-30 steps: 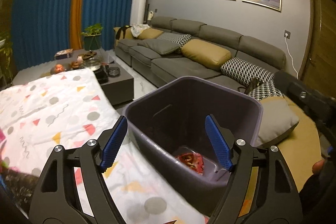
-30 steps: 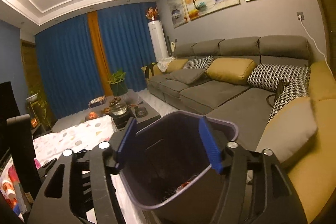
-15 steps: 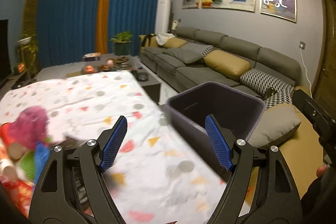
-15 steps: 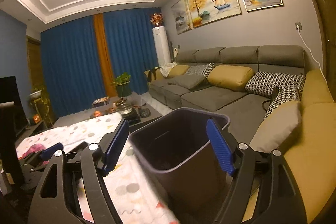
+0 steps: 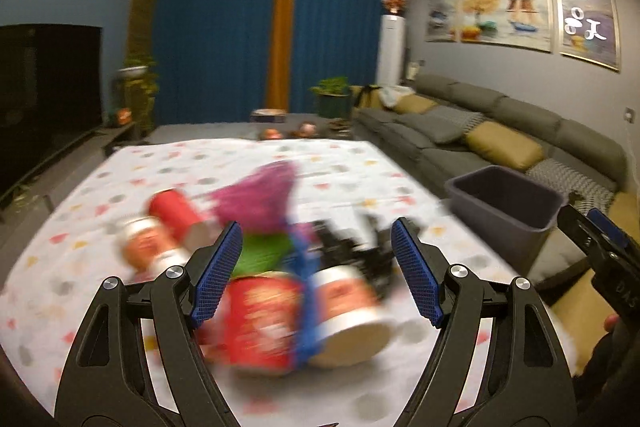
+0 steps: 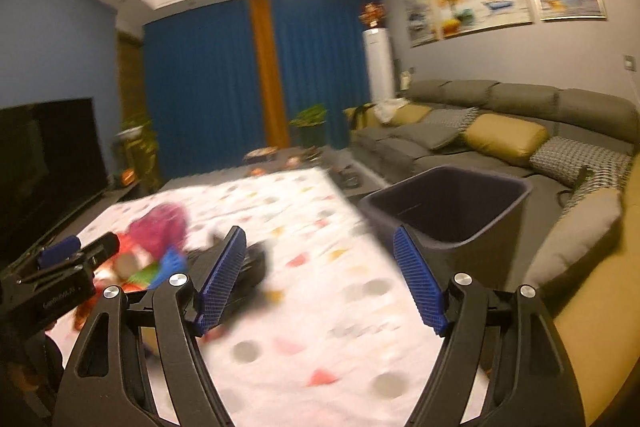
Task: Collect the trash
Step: 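Move both open tools back to the trash pile, then grasp the red-white snack wrapper with the left tool while the right tool grasps a cream cup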
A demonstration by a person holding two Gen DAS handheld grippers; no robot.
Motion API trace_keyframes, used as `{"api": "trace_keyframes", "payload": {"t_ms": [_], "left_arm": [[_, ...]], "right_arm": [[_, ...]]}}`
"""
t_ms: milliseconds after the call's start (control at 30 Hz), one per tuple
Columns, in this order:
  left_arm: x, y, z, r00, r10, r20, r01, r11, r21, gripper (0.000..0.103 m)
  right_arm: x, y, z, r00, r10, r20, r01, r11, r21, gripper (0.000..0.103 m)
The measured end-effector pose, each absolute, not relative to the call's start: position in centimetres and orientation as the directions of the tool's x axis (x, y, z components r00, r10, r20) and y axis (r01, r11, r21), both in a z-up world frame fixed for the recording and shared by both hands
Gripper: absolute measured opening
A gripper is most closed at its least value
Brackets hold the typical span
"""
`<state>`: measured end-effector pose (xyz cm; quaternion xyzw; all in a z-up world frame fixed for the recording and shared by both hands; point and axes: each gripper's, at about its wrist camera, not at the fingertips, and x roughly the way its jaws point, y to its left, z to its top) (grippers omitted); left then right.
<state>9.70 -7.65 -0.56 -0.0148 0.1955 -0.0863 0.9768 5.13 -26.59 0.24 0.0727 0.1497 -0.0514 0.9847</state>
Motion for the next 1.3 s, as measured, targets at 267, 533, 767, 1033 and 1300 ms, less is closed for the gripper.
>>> {"api": "trace_keyframes", "payload": {"t_ms": [267,533,767,1033,1300], "left_arm": [[8.2,1.2,-3.4,0.899,-0.042,-0.437,0.017,0.998,-0.061,0.075],[9.1,3.1,-5.7,0.859,-0.066,-0.507,0.018,0.995,-0.099,0.075],[11.3,2.0,-6.4,0.829,-0.109,-0.549,0.065,0.993,-0.1,0.07],[13.2,1.8,-7.4,0.773,-0.172,-0.611,0.093,0.983,-0.16,0.032],[13.2,2.2,-7.6,0.77,-0.199,-0.606,0.103,0.977,-0.189,0.015]], "right_arm": [[6.0,-19.0,-2.3,0.934,0.007,-0.357,0.015,0.998,0.058,0.075],[7.5,-17.3,-4.5,0.906,-0.004,-0.423,0.008,1.0,0.008,0.071],[8.4,-16.8,-6.2,0.881,-0.01,-0.473,0.0,1.0,-0.02,0.067],[10.2,-16.1,-7.2,0.845,0.016,-0.534,-0.05,0.998,-0.05,0.057],[11.9,-15.3,-8.0,0.796,0.039,-0.604,-0.094,0.994,-0.06,0.024]]}}
